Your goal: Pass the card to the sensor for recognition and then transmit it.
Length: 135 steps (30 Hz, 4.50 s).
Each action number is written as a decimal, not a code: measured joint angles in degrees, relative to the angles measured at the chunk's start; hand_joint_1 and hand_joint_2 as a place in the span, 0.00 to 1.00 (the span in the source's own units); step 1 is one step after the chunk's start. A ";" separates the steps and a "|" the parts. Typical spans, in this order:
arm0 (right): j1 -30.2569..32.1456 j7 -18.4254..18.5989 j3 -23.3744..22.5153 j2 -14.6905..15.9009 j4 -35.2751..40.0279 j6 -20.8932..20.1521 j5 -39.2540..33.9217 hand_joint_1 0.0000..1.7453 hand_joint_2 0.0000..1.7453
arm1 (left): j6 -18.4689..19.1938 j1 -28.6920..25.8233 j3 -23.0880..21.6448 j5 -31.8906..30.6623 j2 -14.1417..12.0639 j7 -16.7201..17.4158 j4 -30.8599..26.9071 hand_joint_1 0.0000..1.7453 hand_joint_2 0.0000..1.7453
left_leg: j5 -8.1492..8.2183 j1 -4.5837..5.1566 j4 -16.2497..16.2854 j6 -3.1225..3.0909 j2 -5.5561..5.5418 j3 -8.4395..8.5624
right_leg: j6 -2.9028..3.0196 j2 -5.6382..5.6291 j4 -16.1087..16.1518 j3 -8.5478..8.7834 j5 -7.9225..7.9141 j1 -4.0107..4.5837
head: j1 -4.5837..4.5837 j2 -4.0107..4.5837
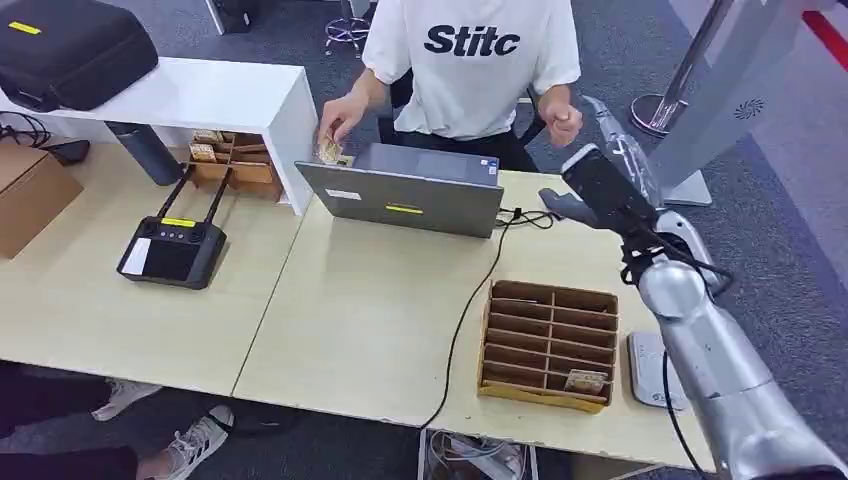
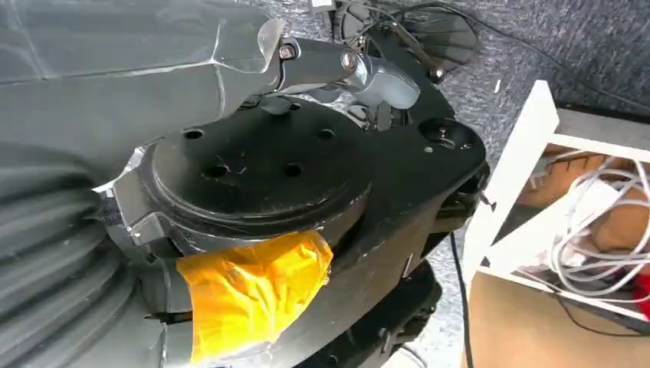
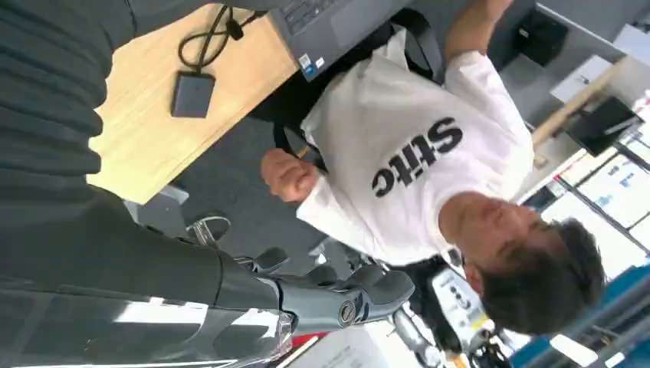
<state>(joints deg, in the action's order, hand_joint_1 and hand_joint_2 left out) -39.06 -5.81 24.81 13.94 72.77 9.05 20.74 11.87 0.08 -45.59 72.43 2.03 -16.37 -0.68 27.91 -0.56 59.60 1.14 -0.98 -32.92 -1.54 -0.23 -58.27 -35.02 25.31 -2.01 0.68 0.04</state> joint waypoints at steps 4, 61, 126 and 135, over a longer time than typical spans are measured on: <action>10.98 -3.48 -4.88 4.49 9.88 1.40 0.02 0.00 1.00 | -0.55 -0.27 0.09 0.66 0.59 -0.68 0.20 0.00 1.00 | 0.10 -0.01 -0.01 -0.16 -0.29 -0.13 | -0.16 0.30 0.01 0.12 0.12 -0.04 | 0.00 0.00; 32.33 -1.82 -9.82 10.00 25.02 3.04 13.02 0.00 1.00 | -0.48 -0.52 0.09 2.69 0.90 -1.73 0.48 0.00 1.00 | 0.12 0.02 -0.03 -0.17 -0.18 -0.13 | -0.16 0.16 0.01 0.05 0.12 -0.04 | -0.02 0.00; 63.35 7.05 -23.67 12.18 39.84 10.36 24.63 0.00 1.00 | -1.73 -0.70 0.00 8.09 1.84 -1.75 0.70 0.00 1.00 | 0.25 0.06 -0.04 -0.21 -0.17 -0.16 | -0.29 0.16 0.03 0.06 0.23 -0.08 | 0.00 0.00; 63.45 7.17 -19.46 13.71 39.90 13.13 23.78 0.00 1.00 | -1.60 -0.72 -0.37 8.85 1.79 -1.75 0.72 0.00 1.00 | 0.25 0.06 -0.04 -0.21 -0.15 -0.17 | -0.29 0.15 0.02 0.06 0.23 -0.08 | 0.00 0.00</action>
<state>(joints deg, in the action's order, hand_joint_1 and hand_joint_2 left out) 24.38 1.36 5.35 27.65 112.67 22.18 44.52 10.27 -0.64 -45.97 81.29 3.82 -18.12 0.04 28.15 -0.50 59.55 0.92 -1.14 -33.09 -1.83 -0.08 -58.24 -34.96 25.54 -2.09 0.68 0.04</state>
